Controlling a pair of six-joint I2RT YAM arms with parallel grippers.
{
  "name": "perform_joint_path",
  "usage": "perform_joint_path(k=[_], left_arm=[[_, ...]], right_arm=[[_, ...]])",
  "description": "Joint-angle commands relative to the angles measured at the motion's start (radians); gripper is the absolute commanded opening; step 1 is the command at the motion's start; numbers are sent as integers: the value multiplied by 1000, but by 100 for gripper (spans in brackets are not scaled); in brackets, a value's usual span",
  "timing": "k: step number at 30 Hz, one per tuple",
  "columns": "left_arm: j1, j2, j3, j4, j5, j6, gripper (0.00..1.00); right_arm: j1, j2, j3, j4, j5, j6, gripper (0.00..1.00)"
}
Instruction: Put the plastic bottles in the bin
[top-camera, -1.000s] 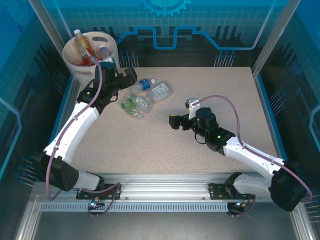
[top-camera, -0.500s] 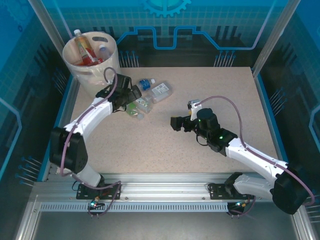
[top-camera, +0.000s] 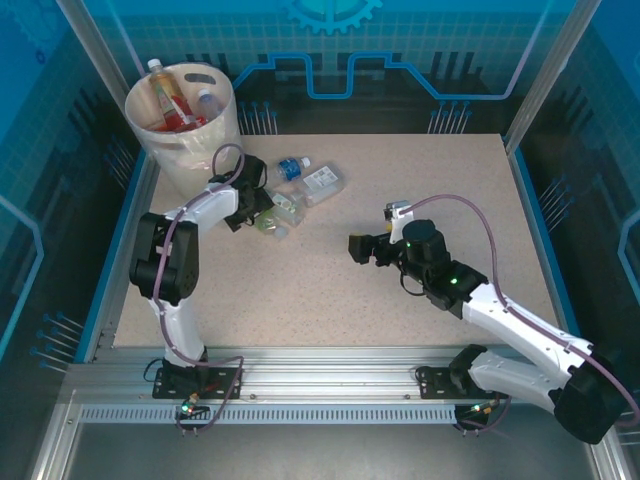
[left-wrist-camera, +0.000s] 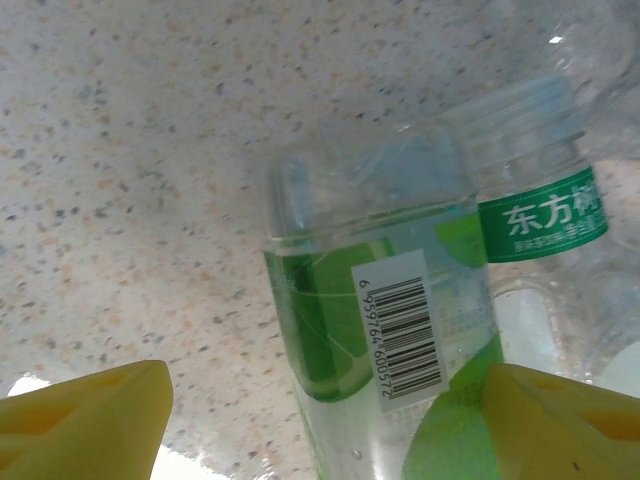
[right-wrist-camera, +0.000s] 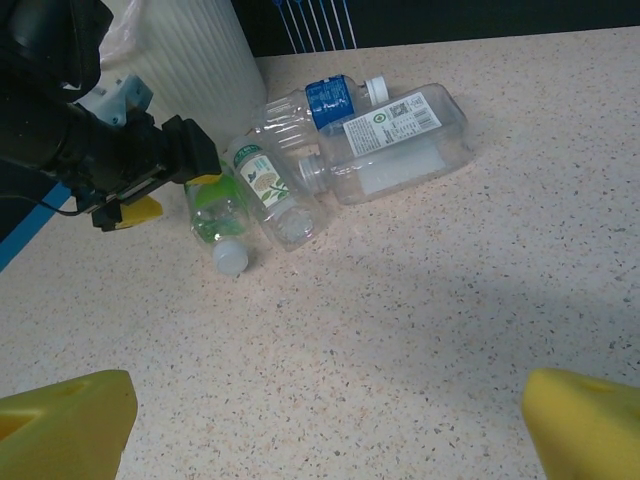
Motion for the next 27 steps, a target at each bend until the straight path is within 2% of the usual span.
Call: perform_joint_path(k=[1, 6, 13, 19, 23, 27], left_arm=[[23, 43, -2, 30, 39, -11, 82], [27, 85, 18, 14, 41, 8, 82], [49, 75, -56, 65, 74, 3, 81], [55, 11, -144, 155, 124, 29, 67], [54, -61, -187, 170, 121, 48, 62], [41, -201, -251, 193, 94, 83, 57]], right_arm=[[-10, -9, 1, -21, 16, -9, 100], [-12, 0, 9, -24, 9, -15, 100], [-12, 20, 26, -25, -10, -21, 100], [-12, 37, 44, -29, -31, -18, 100], [-12, 45, 54, -25, -41, -21, 100], [-12, 55, 64, -3, -66, -50, 100]])
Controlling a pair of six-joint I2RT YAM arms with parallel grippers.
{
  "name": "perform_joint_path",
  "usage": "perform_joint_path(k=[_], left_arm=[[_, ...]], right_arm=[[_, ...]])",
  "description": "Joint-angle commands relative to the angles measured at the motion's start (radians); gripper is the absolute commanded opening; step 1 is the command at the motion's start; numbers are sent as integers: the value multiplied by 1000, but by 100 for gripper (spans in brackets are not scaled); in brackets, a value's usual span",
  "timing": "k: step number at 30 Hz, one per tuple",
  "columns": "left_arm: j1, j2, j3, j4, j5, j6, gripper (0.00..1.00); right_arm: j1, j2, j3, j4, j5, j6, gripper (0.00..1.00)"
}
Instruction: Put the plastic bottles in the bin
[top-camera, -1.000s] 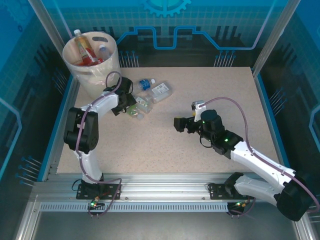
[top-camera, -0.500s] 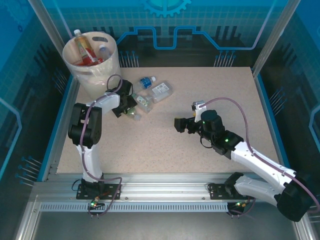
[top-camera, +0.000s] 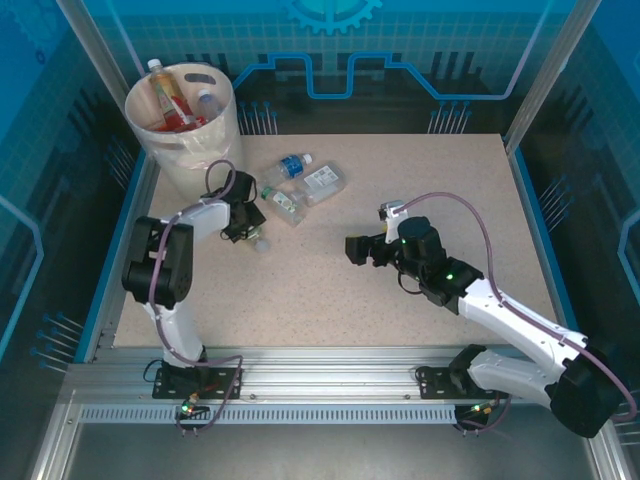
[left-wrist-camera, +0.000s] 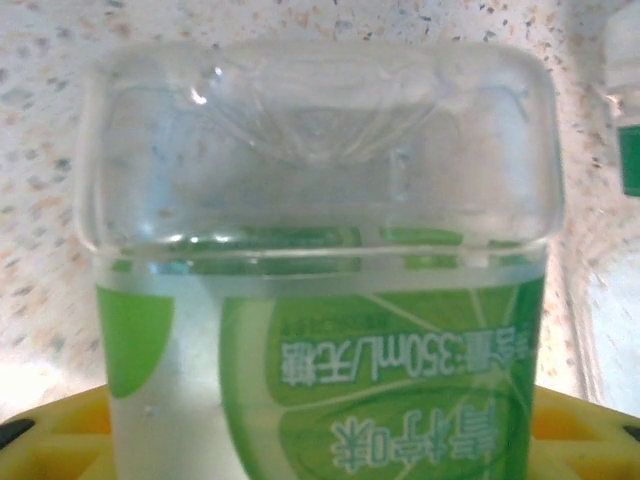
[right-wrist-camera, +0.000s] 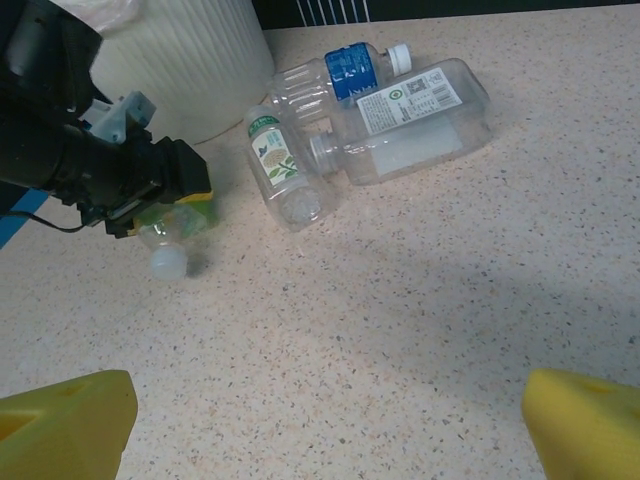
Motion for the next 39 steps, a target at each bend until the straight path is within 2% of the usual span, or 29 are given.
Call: perform_joint_path(k=[1, 8, 14, 16, 19, 23, 26, 35, 39], left_arm=[[-17, -173, -47, 38, -15, 62, 57], [-30, -448, -49, 112, -14, 221, 54], [-11, -487, 144, 121, -32, 400, 55], [14, -467, 206, 142, -52, 411, 54], [63, -431, 262, 268, -53, 409, 55], [146, -347, 340, 444, -69, 348, 55], [190, -255, 435, 490, -95, 282, 55], [208, 56, 770, 439, -193, 213, 56], [208, 162, 883, 420, -237, 191, 61]], right_arm=[[-12, 12, 37, 26, -34, -38, 100], [-13, 21, 48, 110, -50, -79, 100], [-13, 34, 66, 137, -61, -92, 100], [-12, 38, 69, 140, -67, -91, 100], [-11, 38, 71, 139, -73, -85, 100], [-11, 29, 75, 131, -72, -71, 100], [-10, 22, 71, 122, -64, -54, 100], [-7, 19, 75, 103, -35, -18, 100], [-7, 17, 86, 75, -33, -20, 100]])
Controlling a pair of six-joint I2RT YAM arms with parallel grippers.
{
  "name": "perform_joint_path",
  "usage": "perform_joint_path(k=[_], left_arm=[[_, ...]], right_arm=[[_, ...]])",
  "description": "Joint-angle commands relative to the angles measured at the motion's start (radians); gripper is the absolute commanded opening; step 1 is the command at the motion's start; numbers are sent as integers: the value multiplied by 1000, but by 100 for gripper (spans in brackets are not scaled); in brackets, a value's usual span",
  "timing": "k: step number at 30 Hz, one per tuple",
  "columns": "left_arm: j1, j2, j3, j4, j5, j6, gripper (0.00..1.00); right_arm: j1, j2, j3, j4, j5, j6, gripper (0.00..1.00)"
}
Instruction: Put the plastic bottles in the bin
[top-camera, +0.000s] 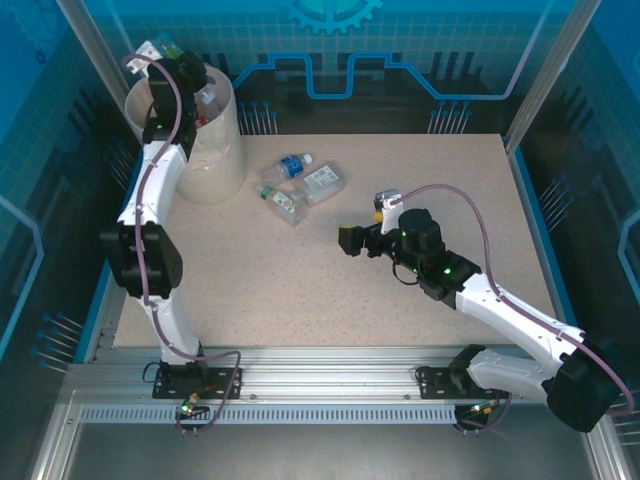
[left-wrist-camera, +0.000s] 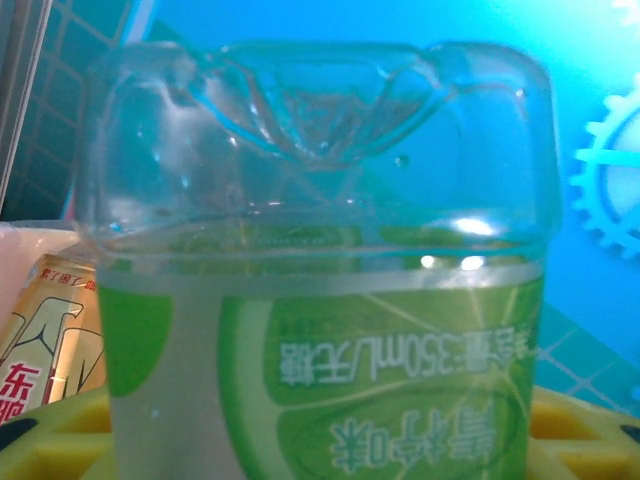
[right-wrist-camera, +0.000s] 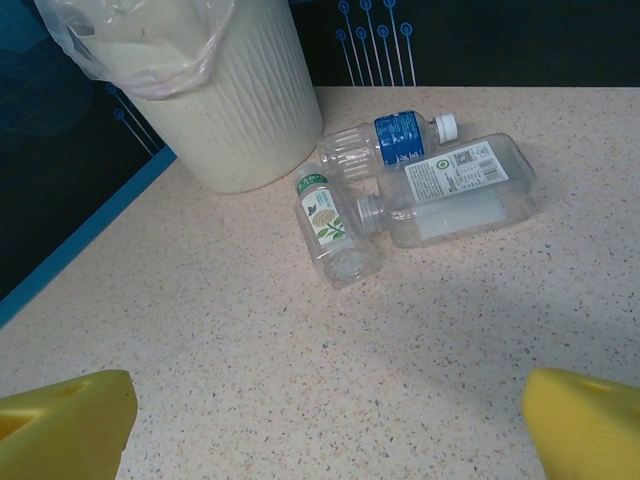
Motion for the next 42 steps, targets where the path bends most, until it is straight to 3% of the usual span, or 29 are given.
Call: perform_joint_path(k=[1, 7, 11, 25, 29, 34, 42], left_arm=[[5, 65, 105, -3, -70, -43, 62], [5, 185, 281, -124, -54, -66, 69], [7, 236, 374, -220, -58, -80, 85], [-3, 161, 388, -365, 30, -114, 92], [-48, 97, 331, -372, 20, -63, 99], [-134, -16, 190, -338, -44, 10, 99], [-332, -255, -217, -180, -196, 63, 99]], right_arm=[[-6, -17, 37, -22, 15, 12, 100], [-4, -37, 24, -32, 27, 21, 100], [-4, -51, 17, -39, 28, 24, 100], [-5, -96, -20, -49, 56, 46, 100], [-5, -91, -29, -46, 62, 61, 100], [-4, -85, -34, -43, 80, 90, 100], [-8, -79, -50, -59, 123, 134, 100]])
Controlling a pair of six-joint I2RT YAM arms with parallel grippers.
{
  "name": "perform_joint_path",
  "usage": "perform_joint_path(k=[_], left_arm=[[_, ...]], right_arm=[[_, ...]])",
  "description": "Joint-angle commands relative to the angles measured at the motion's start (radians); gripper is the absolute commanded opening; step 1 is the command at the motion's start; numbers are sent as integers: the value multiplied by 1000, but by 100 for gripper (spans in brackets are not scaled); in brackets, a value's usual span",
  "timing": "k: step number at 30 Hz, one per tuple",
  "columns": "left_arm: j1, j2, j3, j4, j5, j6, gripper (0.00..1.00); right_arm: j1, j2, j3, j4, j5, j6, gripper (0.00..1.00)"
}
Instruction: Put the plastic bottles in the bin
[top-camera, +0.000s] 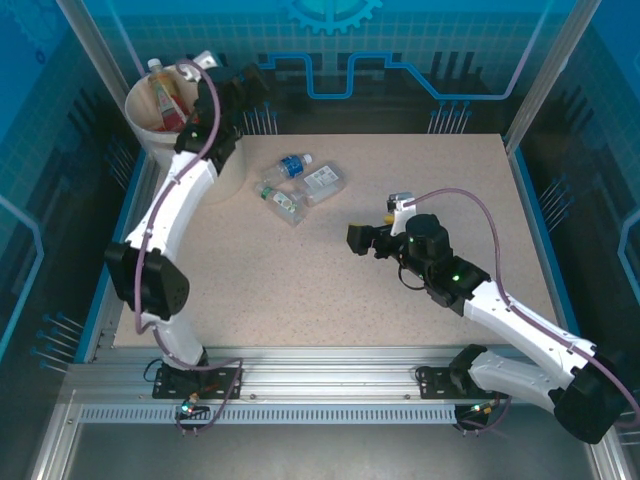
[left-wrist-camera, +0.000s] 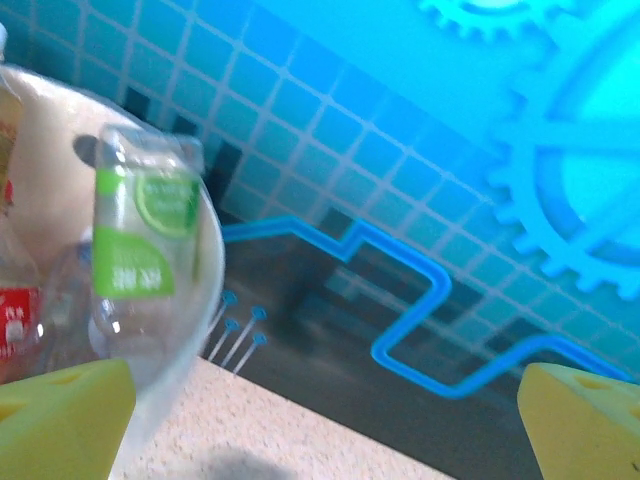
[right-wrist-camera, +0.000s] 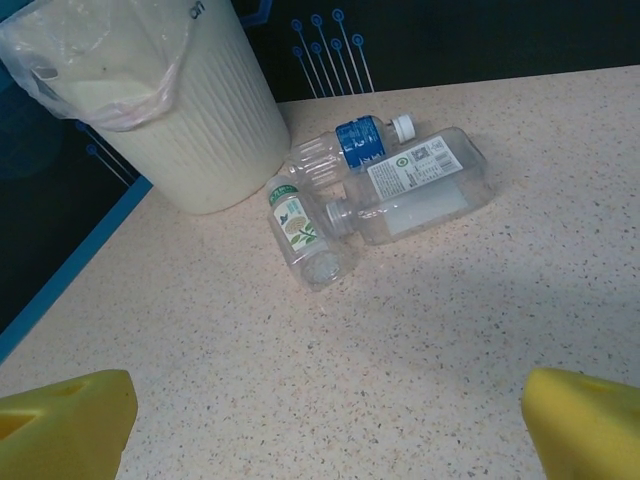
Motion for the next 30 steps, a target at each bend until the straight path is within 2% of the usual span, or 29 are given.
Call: perform_joint_path(k=[1, 5, 8, 14, 21, 27, 30], left_arm=[[-72, -77, -132, 82, -109, 53, 99], [-182, -111, -255, 68, -163, 39, 99], [-230, -100, -307, 16, -198, -19, 99], [-231, -27, -388, -52, -151, -196, 99], [-217, 139, -256, -261, -92, -306, 99], [-157, 236, -247, -323, 35, -470, 99], [-134, 271, -258, -311, 95, -505, 99]], right_arm=[[-8, -1, -19, -16, 43, 38, 100], [-9, -1, -33, -17, 82, 63, 100], [-11, 2, -45, -11, 92, 68, 100], [-14, 31, -41, -11, 30, 71, 100], [-14, 36, -30, -36, 20, 63, 100], [-14, 3, -56, -29, 38, 86, 100], [-14, -14, -70, -30, 46, 88, 100]])
